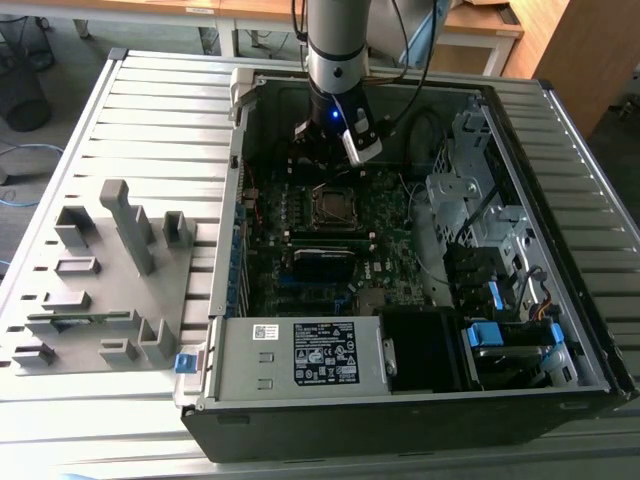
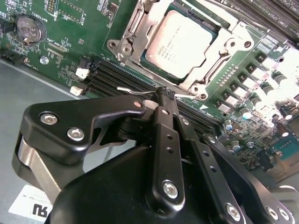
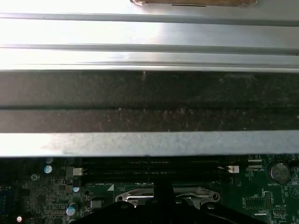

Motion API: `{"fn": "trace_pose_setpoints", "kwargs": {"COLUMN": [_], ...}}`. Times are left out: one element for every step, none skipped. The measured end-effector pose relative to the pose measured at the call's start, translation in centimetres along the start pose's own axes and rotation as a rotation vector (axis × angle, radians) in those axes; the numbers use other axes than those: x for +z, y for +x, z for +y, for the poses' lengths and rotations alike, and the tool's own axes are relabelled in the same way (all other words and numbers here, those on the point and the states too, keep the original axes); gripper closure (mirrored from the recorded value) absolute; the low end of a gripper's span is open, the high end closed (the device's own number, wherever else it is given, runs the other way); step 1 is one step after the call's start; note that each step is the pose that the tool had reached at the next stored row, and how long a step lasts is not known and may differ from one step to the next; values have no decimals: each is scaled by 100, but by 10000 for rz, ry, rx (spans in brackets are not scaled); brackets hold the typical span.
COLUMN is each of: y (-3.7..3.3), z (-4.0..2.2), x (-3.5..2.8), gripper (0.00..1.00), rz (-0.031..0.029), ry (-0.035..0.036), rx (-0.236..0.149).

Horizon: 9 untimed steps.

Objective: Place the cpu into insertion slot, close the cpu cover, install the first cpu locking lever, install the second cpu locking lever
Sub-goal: 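Install the first cpu locking lever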

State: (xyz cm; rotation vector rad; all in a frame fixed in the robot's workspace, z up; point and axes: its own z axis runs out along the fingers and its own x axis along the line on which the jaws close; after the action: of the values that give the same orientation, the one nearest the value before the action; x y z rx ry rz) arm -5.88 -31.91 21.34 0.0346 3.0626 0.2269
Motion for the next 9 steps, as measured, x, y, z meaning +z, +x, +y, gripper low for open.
{"fn": "trace_pose_setpoints", "kwargs": {"y": [-5,-12,-20,-28,-35,-42,-48,-55,-61], "z": [0,-1,-1,-1,-1,0,1,4,7], "x": [4,8,12,16,19,23,25,27,29], "gripper": [90,90,90,90,90,90,90,90,90], "rz": [1,1,0,1,0,0,0,0,1], "ry": [1,0,0,1,0,-1,-1,0,1], "rx": [0,0,0,0,0,0,1,0,0]}}
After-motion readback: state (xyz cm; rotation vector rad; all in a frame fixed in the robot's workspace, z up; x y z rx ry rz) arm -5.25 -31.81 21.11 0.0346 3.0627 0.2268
